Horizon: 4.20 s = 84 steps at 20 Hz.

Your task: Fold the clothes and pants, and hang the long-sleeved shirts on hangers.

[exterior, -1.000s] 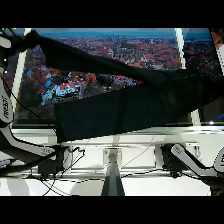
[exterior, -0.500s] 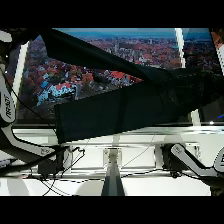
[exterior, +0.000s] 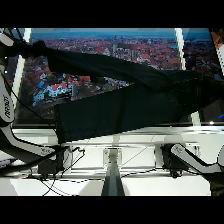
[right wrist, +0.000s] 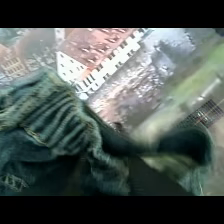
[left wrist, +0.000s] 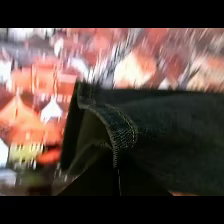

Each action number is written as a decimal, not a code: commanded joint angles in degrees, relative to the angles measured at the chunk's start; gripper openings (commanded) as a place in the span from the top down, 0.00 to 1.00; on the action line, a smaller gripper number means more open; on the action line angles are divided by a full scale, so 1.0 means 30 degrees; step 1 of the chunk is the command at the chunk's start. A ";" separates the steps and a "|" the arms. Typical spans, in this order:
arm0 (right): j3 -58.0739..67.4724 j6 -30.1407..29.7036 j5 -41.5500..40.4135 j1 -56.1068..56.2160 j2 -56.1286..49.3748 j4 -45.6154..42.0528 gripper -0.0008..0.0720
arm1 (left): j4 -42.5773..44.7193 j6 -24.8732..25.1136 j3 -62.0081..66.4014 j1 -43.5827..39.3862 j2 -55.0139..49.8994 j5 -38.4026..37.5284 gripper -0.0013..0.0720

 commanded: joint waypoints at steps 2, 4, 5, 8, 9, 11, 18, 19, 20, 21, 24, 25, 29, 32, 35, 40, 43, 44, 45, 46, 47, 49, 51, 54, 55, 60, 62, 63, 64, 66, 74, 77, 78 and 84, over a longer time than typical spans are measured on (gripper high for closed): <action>0.0007 -0.0015 0.0044 0.0007 -0.0197 -0.0226 0.50 | 0.0962 0.0007 -0.0350 0.0066 -0.0146 -0.1115 0.85; 0.0000 -0.0015 0.0044 0.0007 -0.0197 -0.0233 0.51 | 0.1107 0.0000 -0.0350 0.0095 -0.0146 -0.1137 0.07; 0.0007 -0.0015 0.0044 0.0007 -0.0197 -0.0233 0.51 | 0.1515 0.0007 -0.0350 0.0095 -0.0138 -0.1209 0.03; 0.0000 -0.0007 0.0051 0.0007 -0.0197 -0.0226 0.51 | 0.3177 0.0000 -0.0350 0.0146 -0.0146 -0.1413 0.03; 0.0000 -0.0007 0.0051 0.0007 -0.0197 -0.0226 0.51 | 0.3322 0.0007 -0.0350 0.0204 -0.0146 -0.1537 0.03; 0.0000 -0.0007 0.0051 0.0007 -0.0197 -0.0226 0.51 | 0.3366 0.0117 -0.0357 0.0386 -0.0175 -0.1960 0.03; 0.0000 0.0000 0.0066 0.0007 -0.0197 -0.0211 0.51 | 0.0976 0.6346 -0.0393 0.0918 -0.1566 -0.4240 0.06; 0.0000 0.0007 0.0080 0.0007 -0.0197 -0.0211 0.51 | 0.0306 0.6929 -0.0393 0.0896 -0.1938 -0.3927 0.13; 0.0000 0.0007 0.0095 0.0007 -0.0197 -0.0204 0.51 | -0.0262 0.7235 -0.0393 0.0845 -0.2266 -0.3286 0.14; 0.0000 0.0007 0.0109 0.0007 -0.0197 -0.0204 0.51 | -0.0627 0.7235 -0.0393 0.0823 -0.2499 -0.2528 0.14; 0.0000 0.0007 0.0131 0.0007 -0.0197 -0.0204 0.51 | -0.1982 0.7264 -0.0393 0.0816 -0.2885 -0.0954 0.14; 0.0000 0.0007 0.0131 0.0007 -0.0197 -0.0204 0.51 | -0.2098 0.7315 -0.0386 0.0816 -0.2885 -0.1042 0.35; 0.0000 0.0007 0.0109 0.0007 -0.0197 -0.0211 0.51 | -0.2106 0.7861 -0.0153 0.0823 -0.2288 -0.2331 0.95; 0.0000 0.0007 0.0000 0.0007 -0.0197 -0.0160 0.51 | -0.3971 0.9194 0.1217 0.0838 -0.1552 -0.1749 0.95; 0.0007 0.0007 -0.0328 0.0007 -0.0197 0.1100 0.51 | -0.8590 0.9151 0.3351 0.0823 -0.0867 0.3067 0.95; 0.0000 0.0007 -0.0423 0.0007 -0.0197 0.2084 0.51 | -1.5183 0.9158 0.3745 0.0845 0.0204 0.7373 0.95; 0.0000 0.0000 -0.0379 0.0007 -0.0197 0.2076 0.51 | -1.2415 0.9158 0.3745 0.0991 0.0204 0.3242 0.95; 0.0000 0.0000 -0.0386 0.0007 -0.0197 0.2069 0.51 | -1.1905 0.9158 0.3745 0.0984 0.0211 0.1654 0.95; 0.0000 -0.0007 -0.0386 0.0007 -0.0197 0.2062 0.51 | -1.1934 0.9158 0.3745 0.0984 0.0219 0.0335 0.95; 0.0000 -0.0007 -0.0386 0.0007 -0.0197 0.2055 0.51 | -1.1919 0.9158 0.3745 0.0984 0.0262 -0.0794 0.95; 0.0000 -0.0007 -0.0386 0.0007 -0.0197 0.2055 0.51 | -1.1919 0.9158 0.3745 0.0984 0.0342 -0.1486 0.95; 0.0000 -0.0007 -0.0393 0.0007 -0.0197 0.2047 0.51 | -1.1912 0.9005 0.3752 0.0998 0.0641 -0.1690 0.95; 0.0000 -0.0007 -0.0386 0.0007 -0.0197 0.1909 0.51 | -1.1752 0.8437 0.3752 0.1122 0.1115 -0.1676 0.95; 0.0000 -0.0007 -0.0386 0.0007 -0.0197 0.1712 0.51 | -0.7766 0.5610 0.3738 0.1107 0.1377 -0.0903 0.95; 0.0000 0.0000 -0.0386 0.0007 -0.0197 0.1741 0.51 | -0.6120 0.4291 0.3730 0.1013 0.1144 -0.1122 0.95; 0.0000 0.0000 -0.0386 0.0007 -0.0197 0.1778 0.51 | -0.5049 0.3279 0.3730 0.0962 -0.1173 -0.3060 0.95; 0.0000 0.0000 -0.0386 0.0007 -0.0197 0.1778 0.51 | -0.5049 0.3279 0.3730 0.0962 -0.2251 -0.3089 0.95; 0.0000 0.0000 -0.0386 0.0007 -0.0197 0.1770 0.51 | -0.5049 0.3279 0.3730 0.0962 -0.2827 -0.3286 0.95; 0.0000 -0.0007 -0.0393 0.0007 -0.0197 0.1770 0.51 | -0.5034 0.3279 0.3730 0.0976 -0.3293 -0.3424 0.95; 0.0000 -0.0007 -0.0393 0.0007 -0.0197 0.1763 0.51 | -0.4539 0.3293 0.3730 0.1071 -0.4073 -0.3133 0.95; 0.0000 -0.0007 -0.0452 0.0007 -0.0197 0.1749 0.51 | -0.2863 0.3381 0.3730 0.1610 -0.4430 -0.1639 0.06; 0.0000 -0.0007 -0.0452 0.0007 -0.0197 0.1749 0.51 | -0.1668 0.3402 0.3730 0.1610 -0.4430 -0.2637 0.18; 0.0000 -0.0007 -0.0452 0.0007 -0.0197 0.1749 0.51 | -0.1676 0.3453 0.3730 0.1603 -0.4430 -0.3016 0.20; 0.0000 0.0000 -0.0452 0.0007 -0.0197 0.1749 0.51 | -0.1712 0.5158 0.3738 0.1472 -0.4408 -0.4488 0.20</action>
